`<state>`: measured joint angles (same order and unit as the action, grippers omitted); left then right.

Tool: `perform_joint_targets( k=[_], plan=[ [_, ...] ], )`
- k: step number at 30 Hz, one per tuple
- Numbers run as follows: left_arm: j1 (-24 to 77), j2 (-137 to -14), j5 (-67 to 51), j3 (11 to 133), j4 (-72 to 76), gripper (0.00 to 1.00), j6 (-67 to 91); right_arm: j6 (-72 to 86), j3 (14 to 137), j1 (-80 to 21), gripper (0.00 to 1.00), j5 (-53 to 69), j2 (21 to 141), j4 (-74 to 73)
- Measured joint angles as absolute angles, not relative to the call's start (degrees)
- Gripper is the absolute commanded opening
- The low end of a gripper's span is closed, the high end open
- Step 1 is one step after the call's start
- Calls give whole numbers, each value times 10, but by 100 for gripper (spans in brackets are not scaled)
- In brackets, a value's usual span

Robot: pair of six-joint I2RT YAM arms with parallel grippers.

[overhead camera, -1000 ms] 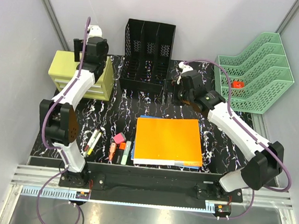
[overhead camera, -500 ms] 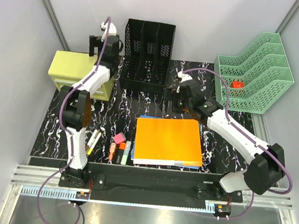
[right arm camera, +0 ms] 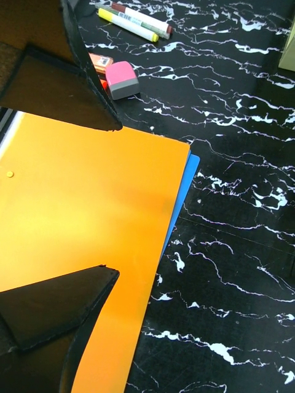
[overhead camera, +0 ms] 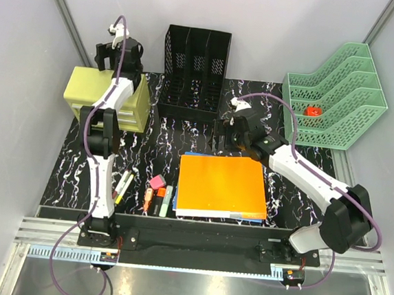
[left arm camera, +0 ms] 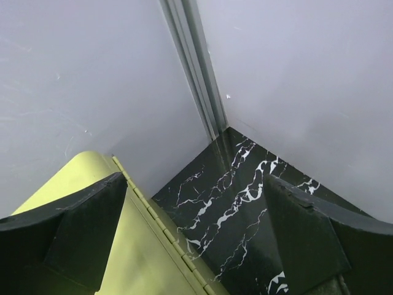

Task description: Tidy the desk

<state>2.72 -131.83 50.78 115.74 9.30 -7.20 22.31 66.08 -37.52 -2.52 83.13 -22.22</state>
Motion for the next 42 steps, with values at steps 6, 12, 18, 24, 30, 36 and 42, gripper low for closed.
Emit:
perform_joint_targets(
  k=[6,12,18,24,30,36,42],
  plan=[
    [21,-1376,527,1201,109,99,-60,223,660,-377,100,-25,856,-210],
    [-14,-1407,505,1266,67,99,-1,223,653,-380,100,-24,856,-185],
    [-79,-1408,459,1286,41,99,55,225,652,-380,100,-22,874,-172],
    [-136,-1397,394,1285,-8,99,127,226,652,-381,100,-14,898,-161],
    [-167,-1367,276,1252,-38,99,171,227,652,-382,100,-8,907,-161],
    [-178,-1326,61,1203,-63,97,173,227,652,-382,100,-8,907,-157],
    [-203,-1285,-116,1151,-78,93,168,227,652,-382,100,-9,907,-150]
  ],
)
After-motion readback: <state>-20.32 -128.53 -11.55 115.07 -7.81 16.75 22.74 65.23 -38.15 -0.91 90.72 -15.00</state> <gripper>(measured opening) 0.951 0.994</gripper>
